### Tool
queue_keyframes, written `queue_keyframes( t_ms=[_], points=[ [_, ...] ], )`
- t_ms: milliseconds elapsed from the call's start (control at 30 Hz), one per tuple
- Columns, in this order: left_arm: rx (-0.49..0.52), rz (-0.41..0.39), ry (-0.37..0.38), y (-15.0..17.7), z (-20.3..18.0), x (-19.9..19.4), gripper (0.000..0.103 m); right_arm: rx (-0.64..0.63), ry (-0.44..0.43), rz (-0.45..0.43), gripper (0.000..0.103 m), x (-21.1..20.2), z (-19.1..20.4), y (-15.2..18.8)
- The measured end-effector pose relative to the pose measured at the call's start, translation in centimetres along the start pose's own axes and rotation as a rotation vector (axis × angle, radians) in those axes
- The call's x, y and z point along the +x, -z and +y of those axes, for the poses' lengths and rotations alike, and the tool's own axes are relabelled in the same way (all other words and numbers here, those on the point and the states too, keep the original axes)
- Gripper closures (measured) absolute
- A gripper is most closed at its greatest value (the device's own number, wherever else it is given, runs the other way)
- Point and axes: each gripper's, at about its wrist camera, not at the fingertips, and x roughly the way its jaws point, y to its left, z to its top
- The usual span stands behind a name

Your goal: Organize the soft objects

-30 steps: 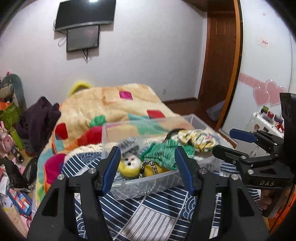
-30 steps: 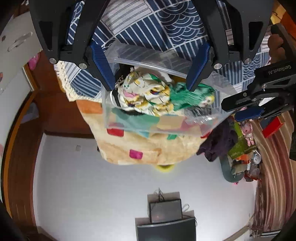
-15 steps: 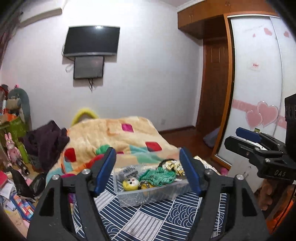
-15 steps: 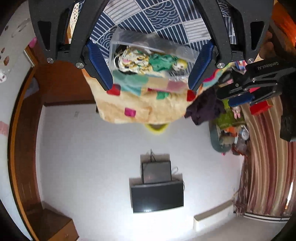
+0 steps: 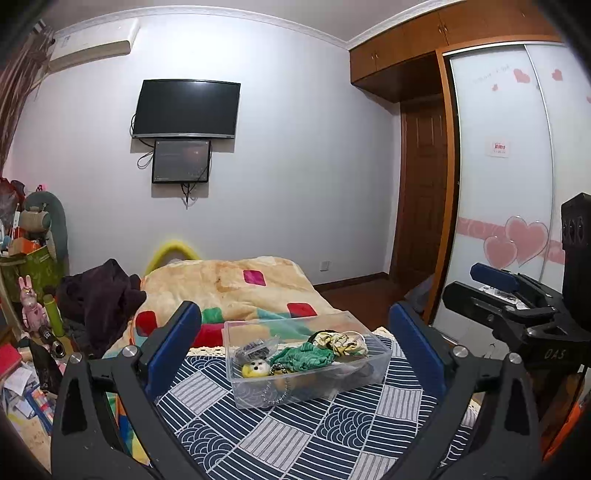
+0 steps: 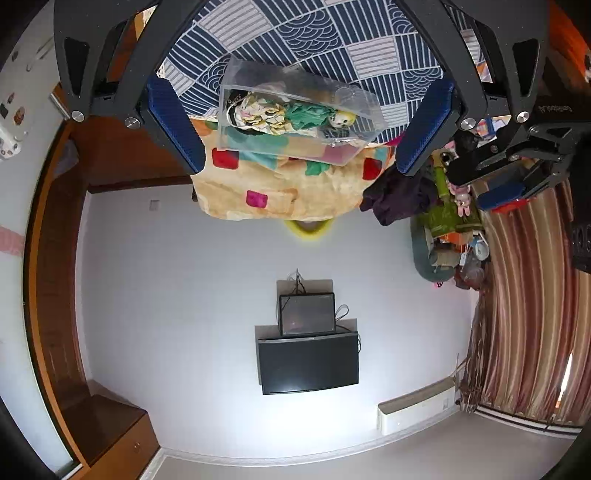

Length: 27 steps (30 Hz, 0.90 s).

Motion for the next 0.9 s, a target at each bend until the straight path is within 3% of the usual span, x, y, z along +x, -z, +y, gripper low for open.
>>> queue_keyframes(
  t_ms=[900],
  points=[
    [0.009, -0.004, -0.01, 0.5, -0.4, -0.2, 0.0, 0.025, 0.016, -0.017, 0.0, -1.5, 0.0, 0.9]
  ],
)
